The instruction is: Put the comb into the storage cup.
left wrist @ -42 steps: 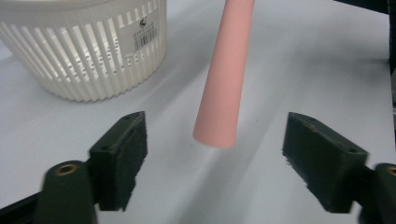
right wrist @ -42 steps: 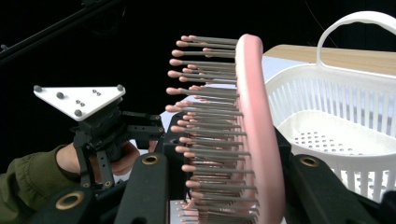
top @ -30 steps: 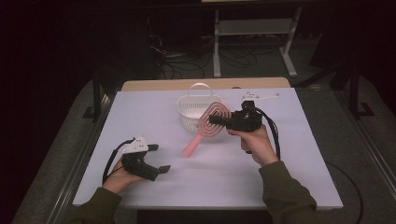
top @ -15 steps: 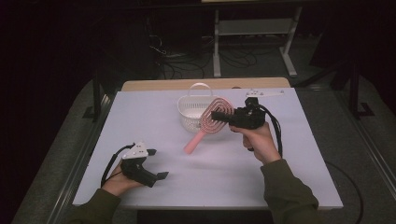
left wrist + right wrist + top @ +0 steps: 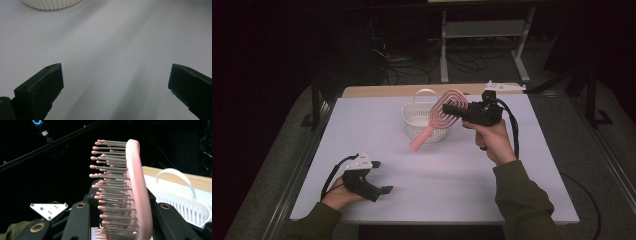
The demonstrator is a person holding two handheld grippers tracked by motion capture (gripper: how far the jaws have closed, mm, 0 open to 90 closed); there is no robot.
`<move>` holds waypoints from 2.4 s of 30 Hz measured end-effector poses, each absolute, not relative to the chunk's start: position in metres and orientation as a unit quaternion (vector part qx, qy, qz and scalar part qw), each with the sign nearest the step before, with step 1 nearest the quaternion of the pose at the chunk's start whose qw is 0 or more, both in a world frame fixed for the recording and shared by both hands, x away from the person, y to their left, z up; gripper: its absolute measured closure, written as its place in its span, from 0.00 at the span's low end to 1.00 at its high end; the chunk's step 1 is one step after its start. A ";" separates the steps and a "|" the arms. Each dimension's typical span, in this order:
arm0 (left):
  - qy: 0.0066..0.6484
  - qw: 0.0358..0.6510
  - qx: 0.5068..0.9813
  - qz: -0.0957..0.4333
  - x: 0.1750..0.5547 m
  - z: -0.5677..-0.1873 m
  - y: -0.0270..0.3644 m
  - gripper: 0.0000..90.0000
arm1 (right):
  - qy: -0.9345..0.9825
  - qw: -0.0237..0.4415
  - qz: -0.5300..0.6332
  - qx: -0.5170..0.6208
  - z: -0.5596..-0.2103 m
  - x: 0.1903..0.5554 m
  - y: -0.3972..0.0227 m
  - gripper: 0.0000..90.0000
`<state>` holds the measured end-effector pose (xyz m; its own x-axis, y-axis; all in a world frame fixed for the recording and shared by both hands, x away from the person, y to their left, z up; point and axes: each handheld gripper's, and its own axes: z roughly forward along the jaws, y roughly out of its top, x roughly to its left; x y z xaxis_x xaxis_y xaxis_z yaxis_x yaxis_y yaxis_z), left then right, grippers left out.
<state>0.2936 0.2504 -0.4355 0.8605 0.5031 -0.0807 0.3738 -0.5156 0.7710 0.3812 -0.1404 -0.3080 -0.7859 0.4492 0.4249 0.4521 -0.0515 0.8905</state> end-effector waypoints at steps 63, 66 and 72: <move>0.245 0.420 0.870 0.082 0.291 -0.437 0.252 0.00 | -0.651 -0.066 -0.632 -0.415 -0.344 0.449 -0.128 0.70; 0.244 0.421 0.870 0.083 0.291 -0.437 0.252 0.00 | -0.652 -0.065 -0.630 -0.415 -0.349 0.451 -0.123 0.70; 0.244 0.422 0.869 0.083 0.291 -0.437 0.253 0.00 | -0.650 -0.062 -0.631 -0.419 -0.356 0.453 -0.114 0.70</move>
<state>0.2913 0.2526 -0.4367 0.8672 0.4942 -0.0612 0.3540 -0.5253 0.7738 0.4532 -0.1144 -0.3561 -0.6408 0.6236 0.4477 0.4662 -0.1471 0.8723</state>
